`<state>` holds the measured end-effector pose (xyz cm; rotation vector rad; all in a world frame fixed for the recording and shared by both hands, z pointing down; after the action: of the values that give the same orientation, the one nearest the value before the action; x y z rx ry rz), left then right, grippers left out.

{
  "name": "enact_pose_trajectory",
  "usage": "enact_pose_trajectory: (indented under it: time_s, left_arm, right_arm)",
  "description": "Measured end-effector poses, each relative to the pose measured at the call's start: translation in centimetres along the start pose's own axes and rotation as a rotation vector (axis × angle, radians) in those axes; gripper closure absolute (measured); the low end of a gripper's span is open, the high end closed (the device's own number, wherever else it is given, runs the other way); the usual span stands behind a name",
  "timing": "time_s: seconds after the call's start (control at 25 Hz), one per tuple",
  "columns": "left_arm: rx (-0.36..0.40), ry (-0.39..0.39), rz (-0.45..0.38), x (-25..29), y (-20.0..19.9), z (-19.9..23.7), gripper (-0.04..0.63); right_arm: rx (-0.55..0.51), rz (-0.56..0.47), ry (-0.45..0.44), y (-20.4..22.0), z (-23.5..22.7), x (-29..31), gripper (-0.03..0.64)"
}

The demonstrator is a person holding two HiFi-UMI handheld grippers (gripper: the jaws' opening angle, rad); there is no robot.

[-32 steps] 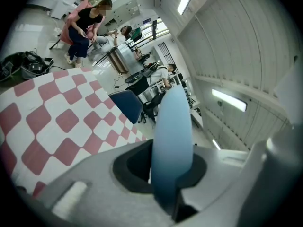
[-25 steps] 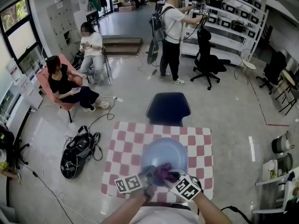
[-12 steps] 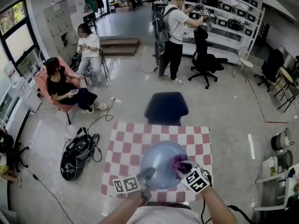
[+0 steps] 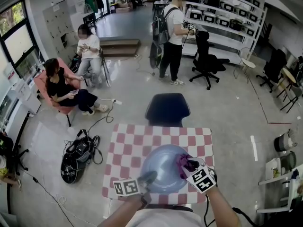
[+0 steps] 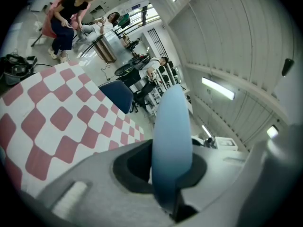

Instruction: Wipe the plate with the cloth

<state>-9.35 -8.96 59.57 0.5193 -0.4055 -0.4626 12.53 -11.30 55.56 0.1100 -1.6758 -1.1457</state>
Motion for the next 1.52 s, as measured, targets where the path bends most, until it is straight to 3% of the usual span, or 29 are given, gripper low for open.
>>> enact_pose_trajectory:
  time_s: [0.2,0.48,0.88,1.24,1.32,1.52]
  left_arm:
    - [0.023,0.003,0.018,0.6,0.2,-0.7,0.546]
    - [0.019,0.026,0.051,1.0,1.4,-1.3,0.546]
    - [0.029,0.092,0.128,1.5,3.0,-2.8,0.546]
    - [0.021,0.111,0.156,1.3,3.1,-2.6,0.546]
    - [0.013,0.111,0.161,1.2,3.4,-2.5,0.545]
    - [-0.017,0.098,0.143,1.2,3.6,-1.9,0.546]
  right_arm:
    - [-0.018,-0.014,-0.005,-0.6,1.1,0.4,0.509]
    - [-0.071,-0.090,-0.081,-2.4,4.0,0.5,0.509]
    - [-0.164,-0.160,-0.307,-4.9,8.6,0.3,0.508]
    - [-0.242,-0.134,-0.544,-5.1,10.9,0.3,0.509]
    - [-0.272,-0.128,-0.539,-5.0,10.9,0.4,0.509]
    - [-0.270,-0.153,-0.393,-5.1,9.6,1.5,0.509]
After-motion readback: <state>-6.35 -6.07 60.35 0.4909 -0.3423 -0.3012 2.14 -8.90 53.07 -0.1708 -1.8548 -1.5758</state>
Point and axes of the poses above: the fingertips, and each gripper's own axes: x forward along the fingers, z to its left, y out of its underside, the point moved 7 cm from there along -x, backward along the fingers, and after that the axes turned 9 degrees about x, right-handed, at the moved point
